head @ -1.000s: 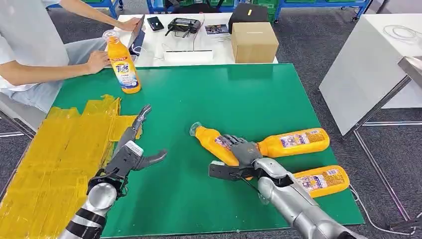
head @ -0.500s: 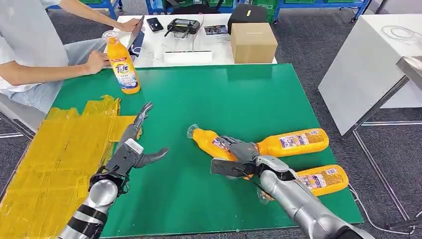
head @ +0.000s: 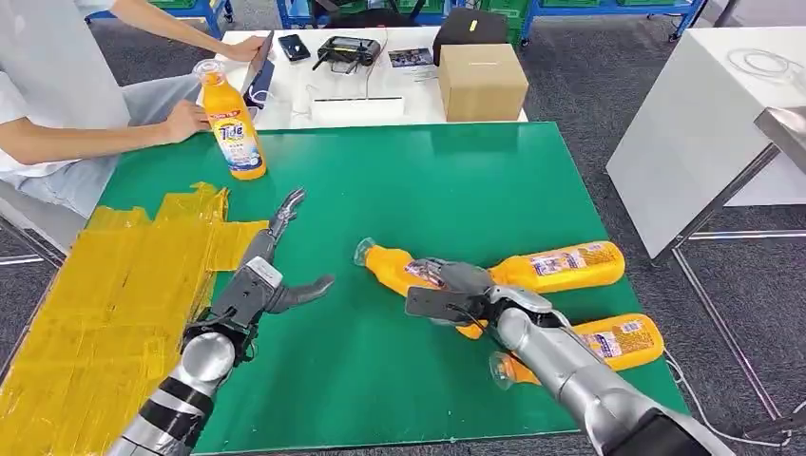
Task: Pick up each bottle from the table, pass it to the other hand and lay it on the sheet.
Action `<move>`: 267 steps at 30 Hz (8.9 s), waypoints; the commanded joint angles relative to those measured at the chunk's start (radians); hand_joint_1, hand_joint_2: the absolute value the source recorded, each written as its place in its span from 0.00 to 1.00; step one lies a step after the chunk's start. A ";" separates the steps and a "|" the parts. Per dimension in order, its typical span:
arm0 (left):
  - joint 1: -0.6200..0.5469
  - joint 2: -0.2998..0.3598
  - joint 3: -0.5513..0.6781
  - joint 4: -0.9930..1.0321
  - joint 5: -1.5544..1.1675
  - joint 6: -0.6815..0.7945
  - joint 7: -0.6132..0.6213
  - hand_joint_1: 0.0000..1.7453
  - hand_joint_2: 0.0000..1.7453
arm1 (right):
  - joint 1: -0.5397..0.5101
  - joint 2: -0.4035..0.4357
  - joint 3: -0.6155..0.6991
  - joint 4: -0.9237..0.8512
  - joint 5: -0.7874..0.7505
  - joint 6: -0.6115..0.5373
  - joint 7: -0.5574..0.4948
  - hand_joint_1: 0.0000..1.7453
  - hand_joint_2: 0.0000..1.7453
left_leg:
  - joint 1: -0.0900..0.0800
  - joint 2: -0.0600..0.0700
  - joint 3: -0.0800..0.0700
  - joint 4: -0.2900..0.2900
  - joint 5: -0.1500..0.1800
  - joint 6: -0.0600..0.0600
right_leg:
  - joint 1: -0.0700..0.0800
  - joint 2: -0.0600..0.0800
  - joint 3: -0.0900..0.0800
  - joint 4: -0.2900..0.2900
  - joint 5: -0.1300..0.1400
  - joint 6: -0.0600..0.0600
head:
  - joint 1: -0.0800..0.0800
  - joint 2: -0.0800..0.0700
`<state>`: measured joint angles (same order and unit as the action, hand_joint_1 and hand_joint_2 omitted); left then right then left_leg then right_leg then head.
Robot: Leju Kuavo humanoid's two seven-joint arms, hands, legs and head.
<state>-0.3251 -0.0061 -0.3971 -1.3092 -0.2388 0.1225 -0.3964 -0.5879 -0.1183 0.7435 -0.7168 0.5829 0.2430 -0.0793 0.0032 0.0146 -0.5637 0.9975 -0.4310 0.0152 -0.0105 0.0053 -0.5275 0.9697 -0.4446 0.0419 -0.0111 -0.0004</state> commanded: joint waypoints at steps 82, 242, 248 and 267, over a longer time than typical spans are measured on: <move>0.175 -0.003 0.150 -0.139 -0.088 -0.025 0.054 0.00 1.00 | 0.327 -0.010 0.069 -0.522 0.543 -0.388 0.140 0.00 1.00 | 0.002 -0.004 -0.019 0.000 -0.004 -0.003 | 0.003 0.000 -0.008 0.000 -0.002 -0.001 | 0.000 0.000; 0.063 -0.010 -0.036 -0.104 0.447 -0.291 0.131 0.00 1.00 | 0.299 0.259 -0.086 -0.282 -0.085 -0.485 -0.228 1.00 1.00 | 0.003 -0.008 -0.022 0.000 -0.002 -0.002 | 0.003 -0.006 -0.009 0.000 -0.002 -0.001 | 0.000 0.000; 0.064 -0.007 -0.046 -0.103 0.461 -0.303 0.128 0.00 1.00 | 0.300 0.265 -0.088 -0.270 -0.087 -0.490 -0.234 1.00 1.00 | 0.002 -0.008 -0.022 0.000 -0.001 -0.002 | 0.003 -0.006 -0.010 0.000 -0.002 -0.001 | 0.000 0.000; 0.067 -0.028 -0.047 -0.071 0.490 -0.317 0.135 1.00 1.00 | 0.314 0.274 0.010 -0.285 0.050 -0.563 -0.227 1.00 1.00 | 0.003 -0.008 -0.021 0.000 -0.002 -0.002 | 0.003 -0.006 -0.008 0.000 -0.002 -0.001 | 0.000 0.000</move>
<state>-0.2167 -0.0305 -0.4082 -1.4309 0.2480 -0.1923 -0.2693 -0.2527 0.1617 0.6592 -1.0491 0.6134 -0.3254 -0.3006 0.0047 0.0080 -0.5881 0.9975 -0.4316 0.0130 -0.0083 0.0005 -0.5399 0.9708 -0.4459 0.0414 -0.0107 -0.0004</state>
